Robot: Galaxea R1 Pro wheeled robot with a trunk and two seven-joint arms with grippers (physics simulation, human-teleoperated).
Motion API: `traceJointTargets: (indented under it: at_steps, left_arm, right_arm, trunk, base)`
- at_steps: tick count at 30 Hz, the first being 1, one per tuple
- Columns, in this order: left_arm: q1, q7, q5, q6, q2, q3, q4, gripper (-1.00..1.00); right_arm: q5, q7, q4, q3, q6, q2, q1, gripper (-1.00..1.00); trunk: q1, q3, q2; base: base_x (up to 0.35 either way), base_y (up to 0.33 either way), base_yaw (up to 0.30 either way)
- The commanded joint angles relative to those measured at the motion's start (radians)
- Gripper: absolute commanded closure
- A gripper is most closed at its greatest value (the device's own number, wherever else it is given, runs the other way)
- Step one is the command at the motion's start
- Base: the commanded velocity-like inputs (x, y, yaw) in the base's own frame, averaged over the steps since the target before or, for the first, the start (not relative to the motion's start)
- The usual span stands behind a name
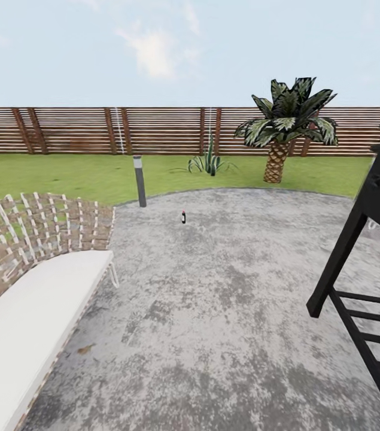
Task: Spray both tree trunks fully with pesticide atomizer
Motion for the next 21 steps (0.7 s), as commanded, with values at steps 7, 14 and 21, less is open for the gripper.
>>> traceJointTargets:
  at_steps: [7, 14, 21]
  left_arm:
    - [0.000, 0.000, 0.001, -0.003, 0.000, 0.002, 0.000, -1.00]
    - [0.000, 0.000, 0.001, -0.003, 0.000, 0.002, 0.000, -1.00]
    - [0.000, 0.000, 0.001, -0.003, 0.000, 0.002, 0.000, -1.00]
  right_arm:
    - [0.001, 0.000, 0.001, 0.000, -0.003, 0.000, -0.001, -1.00]
    - [0.001, -0.001, 0.001, 0.000, -0.004, 0.000, -0.001, -1.00]
    - [0.001, 0.001, 0.003, 0.001, -0.005, 0.000, -0.001, -1.00]
  trunk:
    - [0.000, -0.001, 0.000]
    - [0.000, -0.001, 0.000]
    - [0.000, -0.001, 0.000]
  base:
    - [0.340, 0.000, -0.252]
    - [0.340, 0.000, -0.191]
    - [0.340, 0.000, -0.021]
